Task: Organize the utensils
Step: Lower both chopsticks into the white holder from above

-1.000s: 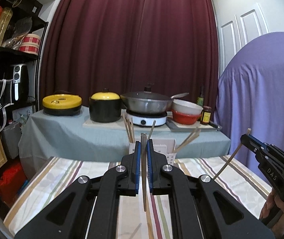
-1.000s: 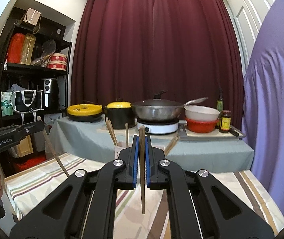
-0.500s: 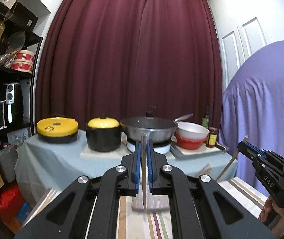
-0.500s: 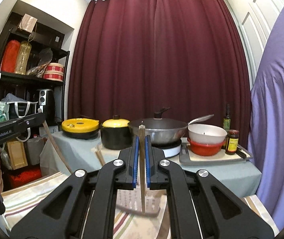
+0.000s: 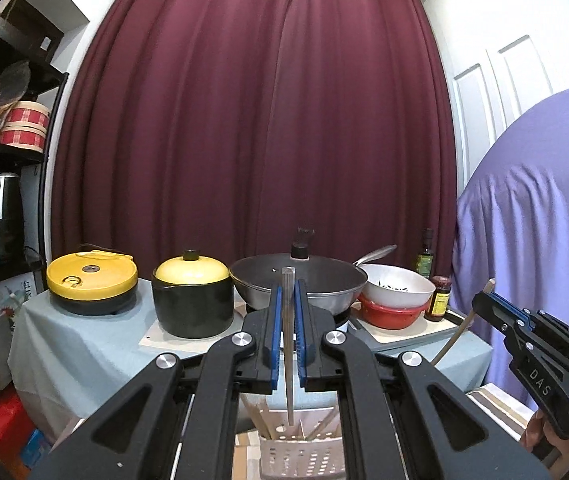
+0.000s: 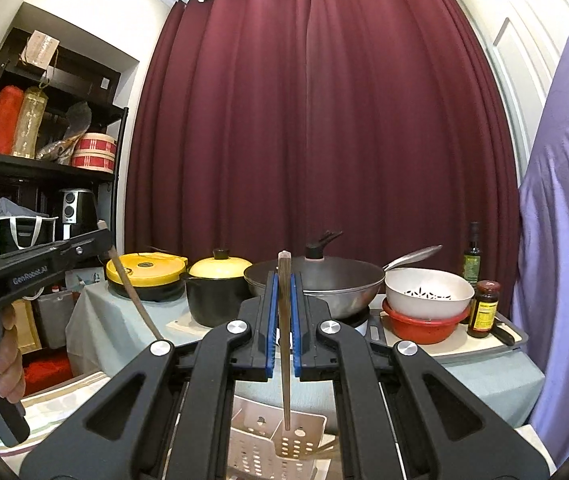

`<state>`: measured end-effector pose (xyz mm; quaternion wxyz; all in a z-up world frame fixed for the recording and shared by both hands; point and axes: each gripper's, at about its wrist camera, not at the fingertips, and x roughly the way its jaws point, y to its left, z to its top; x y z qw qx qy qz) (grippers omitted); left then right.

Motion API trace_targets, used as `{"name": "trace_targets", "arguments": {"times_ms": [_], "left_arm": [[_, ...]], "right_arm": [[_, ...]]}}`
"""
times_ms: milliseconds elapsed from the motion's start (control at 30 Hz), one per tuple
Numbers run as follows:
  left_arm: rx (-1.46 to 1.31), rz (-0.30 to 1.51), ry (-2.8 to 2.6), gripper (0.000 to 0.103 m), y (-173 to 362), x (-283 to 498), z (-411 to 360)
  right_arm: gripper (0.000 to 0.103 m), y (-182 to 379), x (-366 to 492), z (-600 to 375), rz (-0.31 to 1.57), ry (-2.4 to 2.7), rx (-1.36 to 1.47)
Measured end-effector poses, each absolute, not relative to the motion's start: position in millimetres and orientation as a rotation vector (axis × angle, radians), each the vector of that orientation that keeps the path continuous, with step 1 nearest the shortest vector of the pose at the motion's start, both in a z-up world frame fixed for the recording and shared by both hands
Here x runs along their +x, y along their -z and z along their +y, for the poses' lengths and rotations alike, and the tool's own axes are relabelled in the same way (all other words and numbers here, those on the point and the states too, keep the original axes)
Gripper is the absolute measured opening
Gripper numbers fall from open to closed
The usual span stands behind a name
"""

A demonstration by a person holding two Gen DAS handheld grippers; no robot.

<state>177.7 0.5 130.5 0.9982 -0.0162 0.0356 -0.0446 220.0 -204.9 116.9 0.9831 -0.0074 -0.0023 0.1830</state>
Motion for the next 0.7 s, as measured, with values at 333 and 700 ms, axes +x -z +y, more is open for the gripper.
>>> {"name": "trace_targets", "arguments": {"times_ms": [333,700], "left_arm": [[-0.026,0.189,0.093,0.007,-89.6,221.1,-1.4],[-0.029,0.273,0.107,0.007,-56.9,247.1,-1.4]], "right_arm": [[0.006,-74.3,268.1,-191.4,0.116,-0.371,-0.018],[0.006,-36.2,296.0,-182.3,0.216,-0.362,-0.023]]}}
